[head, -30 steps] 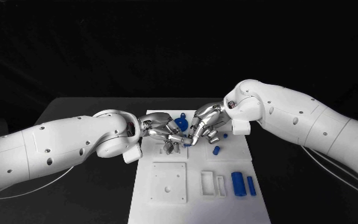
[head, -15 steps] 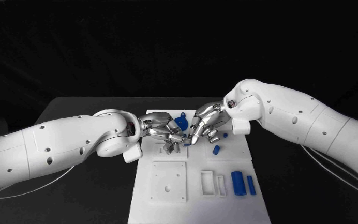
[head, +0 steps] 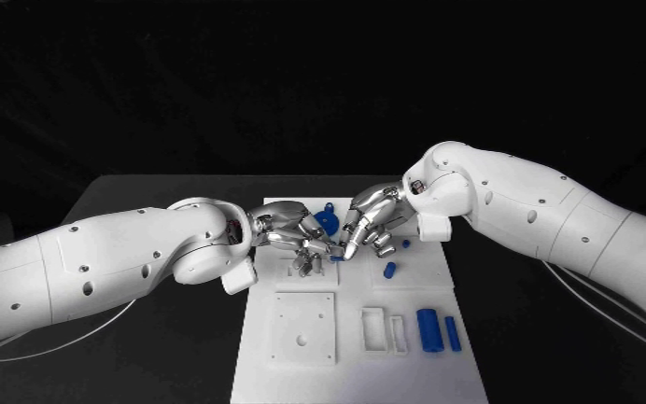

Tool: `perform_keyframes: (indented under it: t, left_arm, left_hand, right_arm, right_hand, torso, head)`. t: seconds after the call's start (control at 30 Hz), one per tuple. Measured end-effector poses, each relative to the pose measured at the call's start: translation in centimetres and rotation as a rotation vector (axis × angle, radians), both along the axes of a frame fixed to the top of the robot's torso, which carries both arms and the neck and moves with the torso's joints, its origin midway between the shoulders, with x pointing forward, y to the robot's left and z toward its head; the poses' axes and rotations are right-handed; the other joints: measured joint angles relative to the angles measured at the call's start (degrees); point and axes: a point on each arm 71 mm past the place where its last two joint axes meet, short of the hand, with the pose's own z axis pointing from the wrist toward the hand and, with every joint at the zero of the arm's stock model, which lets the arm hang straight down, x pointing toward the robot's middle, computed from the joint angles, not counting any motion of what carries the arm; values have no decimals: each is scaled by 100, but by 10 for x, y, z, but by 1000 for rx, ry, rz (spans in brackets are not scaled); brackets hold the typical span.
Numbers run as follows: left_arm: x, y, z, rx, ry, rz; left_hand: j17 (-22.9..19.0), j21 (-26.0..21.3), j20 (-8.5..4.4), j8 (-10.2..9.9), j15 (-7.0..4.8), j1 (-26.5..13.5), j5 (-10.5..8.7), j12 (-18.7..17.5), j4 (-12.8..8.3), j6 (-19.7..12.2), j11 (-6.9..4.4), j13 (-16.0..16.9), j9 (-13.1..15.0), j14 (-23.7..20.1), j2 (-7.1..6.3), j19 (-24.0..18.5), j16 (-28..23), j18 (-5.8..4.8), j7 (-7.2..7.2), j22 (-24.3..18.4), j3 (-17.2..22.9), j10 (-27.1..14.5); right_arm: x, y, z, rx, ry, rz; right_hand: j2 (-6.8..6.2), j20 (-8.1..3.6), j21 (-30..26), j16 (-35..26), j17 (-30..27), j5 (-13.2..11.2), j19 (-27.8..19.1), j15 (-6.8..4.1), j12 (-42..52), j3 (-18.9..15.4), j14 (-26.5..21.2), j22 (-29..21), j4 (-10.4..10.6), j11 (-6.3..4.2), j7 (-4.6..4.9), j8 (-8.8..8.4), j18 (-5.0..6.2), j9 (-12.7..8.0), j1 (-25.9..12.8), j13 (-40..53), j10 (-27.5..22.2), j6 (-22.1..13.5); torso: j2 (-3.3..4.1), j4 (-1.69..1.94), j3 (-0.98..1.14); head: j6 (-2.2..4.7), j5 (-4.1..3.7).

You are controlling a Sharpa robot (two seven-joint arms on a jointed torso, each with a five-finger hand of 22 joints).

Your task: Assemble the parts on the task board

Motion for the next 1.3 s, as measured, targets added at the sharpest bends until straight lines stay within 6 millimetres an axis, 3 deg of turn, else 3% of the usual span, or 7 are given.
perform_keyframes:
  t: [0.13, 0.4, 0.57, 0.7, 0.93, 1.2, 1.3]
  left_arm:
    - [1, 1, 0, -9, 7, 13]
    - [3, 8, 1, -20, 19, 51]
    - [6, 14, 0, -15, 24, 77]
    - [6, 16, 0, -9, 28, 85]
    - [6, 21, -1, 8, 30, 100]
    - [10, 29, -1, 63, 13, 147]
    - [12, 31, 2, 98, -1, 172]
  left_hand:
    - [14, 131, -31, 0, -20, -108, 3, 42, 3, 4, -19, 41, 403, 21, -29, -31, 22, 0, -3, 0, 45, 21]
    - [23, 201, -31, -1, -32, -114, 29, 69, 3, 6, -19, 61, 487, 33, -35, -31, 62, -1, -5, -1, 51, 25]
    - [37, 264, -30, -1, -41, -146, 72, 69, 3, 19, -32, 69, 474, 43, -67, -31, 62, -1, -17, -1, 51, 53]
    - [37, 265, -30, -1, -41, -153, 77, 69, 2, 21, -32, 69, 458, 43, -74, -31, 62, -1, -20, -1, 52, 54]
    - [43, 310, -30, -5, -60, -161, 113, 91, -11, 27, -39, 74, 444, 62, -82, -31, 75, -1, -18, -2, 40, 62]
    - [50, 421, -30, -11, -111, -223, 306, 91, -42, 123, -102, 73, 408, 159, -141, -31, 86, -1, -39, -2, 9, 147]
    - [66, 443, -76, -12, -145, -301, 723, 91, -50, 223, -132, 73, 379, 253, -220, -32, 131, 0, -59, -2, 1, 275]
  right_arm:
    - [-1, -1, 1, 1, -10, -8]
    - [-5, -10, 6, 13, -68, -78]
    - [-3, -22, 5, -1, -117, -148]
    - [0, -29, 5, -8, -154, -198]
    - [8, -54, 5, -21, -210, -313]
    - [16, -84, 12, 23, -302, -465]
    - [20, -93, 18, 75, -364, -545]
  right_hand:
    - [25, 0, -111, -46, -27, -27, 0, 26, -76, -202, -44, 0, 120, 22, 15, 0, 0, 0, 25, -118, -89, -116]
    - [31, 63, -502, -230, -146, 363, 1, 82, -241, -587, -101, 0, 269, 105, 103, 38, 0, -16, 73, -311, -296, -491]
    - [-109, 105, -829, -367, -249, 334, 3, 139, -386, -945, -159, 0, 437, 157, 192, 40, 6, -30, 58, -492, -498, -784]
    - [-146, 136, -1074, -468, -327, 334, -13, 152, -537, -1057, -232, 0, 537, 185, 230, 40, 93, -30, 85, -683, -683, -949]
    - [-251, 156, -1358, -551, -466, 651, 8, 172, -574, -1112, -252, -37, 592, 194, 267, 40, 146, -30, 114, -992, -774, -1043]
    - [-271, 155, -1832, -777, -705, 672, 10, 161, -646, -1111, -322, -181, 640, 196, 263, 40, 146, -29, 103, -1348, -878, -1040]
    - [-271, 154, -1946, -999, -899, 672, 10, 150, -763, -1122, -355, -269, 629, 186, 244, 39, 145, -29, 104, -1536, -949, -1022]
  torso:
    - [0, 1, 0]
    - [-1, 3, -1]
    - [-1, 2, 1]
    - [-1, 2, 2]
    - [-1, 2, 2]
    - [-11, 3, 4]
    - [-21, 6, 10]
  head:
    - [-4, -1]
    - [-8, 14]
    - [-12, 25]
    - [-8, 30]
    - [8, 41]
    - [-11, 90]
    - [-25, 111]
